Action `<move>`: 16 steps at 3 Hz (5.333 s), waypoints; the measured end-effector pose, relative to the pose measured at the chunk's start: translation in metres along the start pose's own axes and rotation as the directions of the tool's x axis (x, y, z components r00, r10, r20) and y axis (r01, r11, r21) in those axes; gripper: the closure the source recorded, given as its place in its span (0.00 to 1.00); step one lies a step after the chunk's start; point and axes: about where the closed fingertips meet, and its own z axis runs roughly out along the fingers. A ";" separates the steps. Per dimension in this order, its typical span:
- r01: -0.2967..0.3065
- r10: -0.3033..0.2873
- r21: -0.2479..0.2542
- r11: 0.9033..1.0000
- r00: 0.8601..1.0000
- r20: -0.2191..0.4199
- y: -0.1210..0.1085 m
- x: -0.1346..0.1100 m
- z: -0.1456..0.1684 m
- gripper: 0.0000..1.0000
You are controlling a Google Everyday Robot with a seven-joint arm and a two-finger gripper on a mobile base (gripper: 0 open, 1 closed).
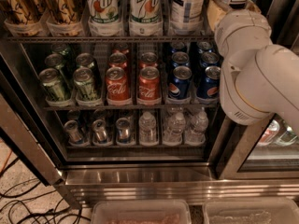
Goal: Pick blue plastic bottle from top shelf of fridge
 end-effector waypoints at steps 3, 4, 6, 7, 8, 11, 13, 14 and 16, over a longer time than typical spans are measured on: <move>0.013 -0.013 -0.005 1.000 0.995 0.103 -0.003 -0.027 -0.003 1.00; 0.019 -0.019 0.000 1.000 0.990 0.140 -0.004 -0.037 -0.005 1.00; 0.020 -0.015 -0.021 1.000 0.981 0.194 0.000 -0.052 -0.023 1.00; 0.013 0.001 -0.080 0.997 0.986 0.166 0.010 -0.048 -0.044 1.00; 0.003 0.017 -0.150 0.989 0.991 0.135 0.016 -0.039 -0.066 1.00; 0.042 -0.012 -0.309 0.950 0.995 0.097 0.013 -0.022 -0.114 1.00; 0.019 -0.021 -0.445 0.896 1.000 0.001 0.005 -0.020 -0.117 1.00; 0.020 -0.040 -0.465 0.885 0.999 -0.033 -0.014 -0.001 -0.124 1.00; 0.027 -0.047 -0.504 0.863 0.998 -0.028 -0.001 0.001 -0.123 1.00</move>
Offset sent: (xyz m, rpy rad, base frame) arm -0.0085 -0.0035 0.0268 -0.0322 -0.1046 0.0028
